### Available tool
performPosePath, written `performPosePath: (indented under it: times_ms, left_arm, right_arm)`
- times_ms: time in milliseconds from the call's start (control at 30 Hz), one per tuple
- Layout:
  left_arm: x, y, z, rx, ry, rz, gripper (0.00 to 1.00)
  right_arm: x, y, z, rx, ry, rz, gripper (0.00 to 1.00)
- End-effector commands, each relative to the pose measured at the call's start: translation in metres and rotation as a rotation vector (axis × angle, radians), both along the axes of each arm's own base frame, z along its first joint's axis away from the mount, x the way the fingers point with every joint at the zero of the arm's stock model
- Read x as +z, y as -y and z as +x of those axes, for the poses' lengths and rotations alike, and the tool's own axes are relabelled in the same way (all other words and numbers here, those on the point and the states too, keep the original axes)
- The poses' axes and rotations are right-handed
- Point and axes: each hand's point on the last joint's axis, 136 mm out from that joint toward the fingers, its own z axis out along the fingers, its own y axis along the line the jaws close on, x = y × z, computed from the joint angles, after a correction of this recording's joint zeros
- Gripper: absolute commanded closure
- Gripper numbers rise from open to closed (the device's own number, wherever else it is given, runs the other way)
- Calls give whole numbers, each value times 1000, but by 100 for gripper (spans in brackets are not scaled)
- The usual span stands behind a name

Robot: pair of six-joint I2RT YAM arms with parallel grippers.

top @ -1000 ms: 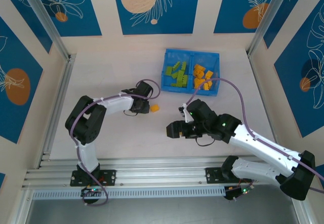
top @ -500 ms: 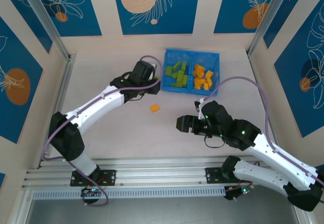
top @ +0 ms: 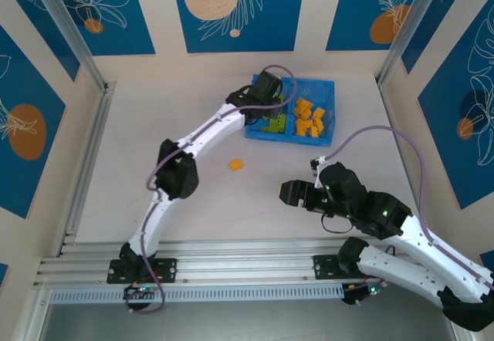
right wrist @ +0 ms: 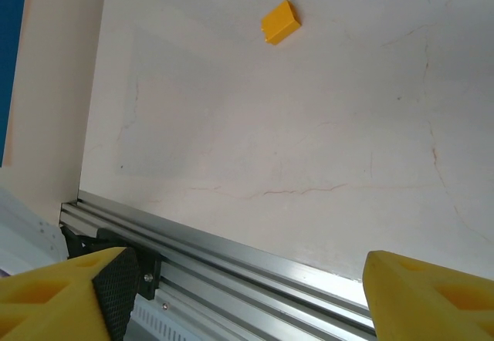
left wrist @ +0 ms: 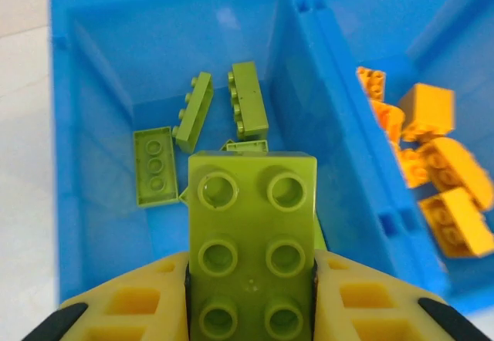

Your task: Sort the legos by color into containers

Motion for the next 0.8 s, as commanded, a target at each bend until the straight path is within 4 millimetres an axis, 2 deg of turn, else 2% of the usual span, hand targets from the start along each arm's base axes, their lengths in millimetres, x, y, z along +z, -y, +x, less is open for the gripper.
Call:
performPosePath:
  times_ms: [0, 167, 300, 400, 567, 667, 767]
  left_arm:
    - [-7, -6, 9, 17, 3, 62, 72]
    - [-25, -2, 7, 24, -35, 48, 62]
    - [-10, -4, -1, 23, -44, 30, 53]
    - [18, -4, -10, 10, -13, 0, 50]
    - [87, -3, -38, -35, 69, -81, 47]
    - [127, -7, -67, -72, 122, -123, 46]
    - [156, -17, -104, -110, 171, -174, 45]
  right_arm:
    - [-6, 10, -1, -47, -11, -7, 22]
    - [-5, 13, -3, -51, -10, -2, 22]
    - [-4, 12, -2, -50, -6, 2, 22]
    - [-3, 11, -2, -47, 0, 4, 22]
    - [-2, 12, 0, -50, 6, -3, 22]
    - [-4, 12, 2, -50, 11, -21, 22]
    - [-5, 10, 5, -36, 17, -54, 21]
